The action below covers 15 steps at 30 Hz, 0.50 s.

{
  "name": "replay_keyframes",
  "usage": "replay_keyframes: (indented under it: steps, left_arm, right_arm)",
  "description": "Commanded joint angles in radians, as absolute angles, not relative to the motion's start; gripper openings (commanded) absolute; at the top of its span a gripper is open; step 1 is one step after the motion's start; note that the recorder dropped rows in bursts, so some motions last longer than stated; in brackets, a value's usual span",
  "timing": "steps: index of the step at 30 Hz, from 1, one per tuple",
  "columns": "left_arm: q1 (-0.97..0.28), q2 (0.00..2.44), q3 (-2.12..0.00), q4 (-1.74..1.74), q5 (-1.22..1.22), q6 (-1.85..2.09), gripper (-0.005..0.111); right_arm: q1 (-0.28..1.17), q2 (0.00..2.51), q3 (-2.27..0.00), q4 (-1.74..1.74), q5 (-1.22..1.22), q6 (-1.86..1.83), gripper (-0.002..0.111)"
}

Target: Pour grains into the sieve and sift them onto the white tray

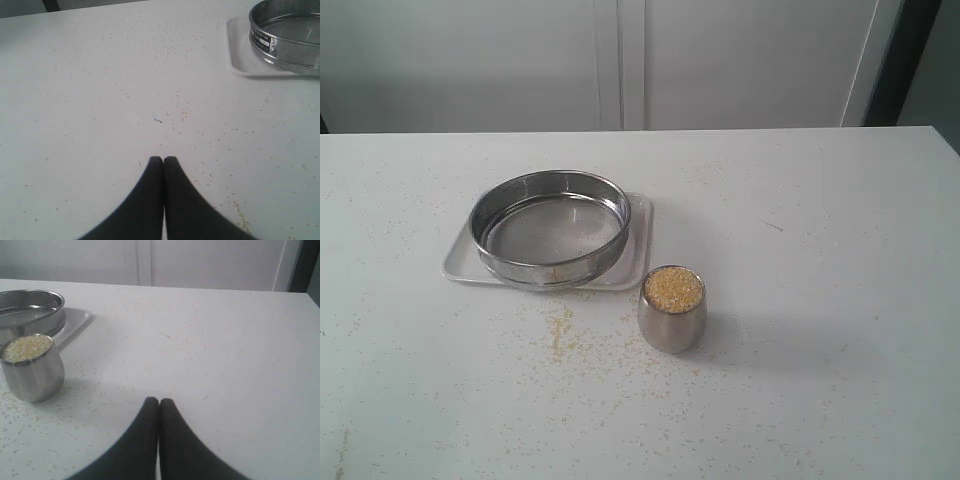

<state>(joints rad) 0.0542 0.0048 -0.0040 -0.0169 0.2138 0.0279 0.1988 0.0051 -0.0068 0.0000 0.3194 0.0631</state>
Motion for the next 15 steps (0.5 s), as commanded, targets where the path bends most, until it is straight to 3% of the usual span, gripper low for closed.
replay_keyframes:
  steps: [1,8,15]
  left_arm:
    - [0.057,0.000,0.000,-0.025,0.211,0.026,0.000]
    - [0.057,0.000,0.000,-0.025,0.211,0.026,0.000]
    - [0.057,0.000,0.000,-0.025,0.211,0.026,0.000]
  right_arm:
    - [0.201,0.000,0.000,0.000,0.310,0.065,0.000]
    - [0.201,0.000,0.000,0.000,0.249,0.065,0.000]
    - [0.201,0.000,0.000,0.007,-0.108,0.098,0.000]
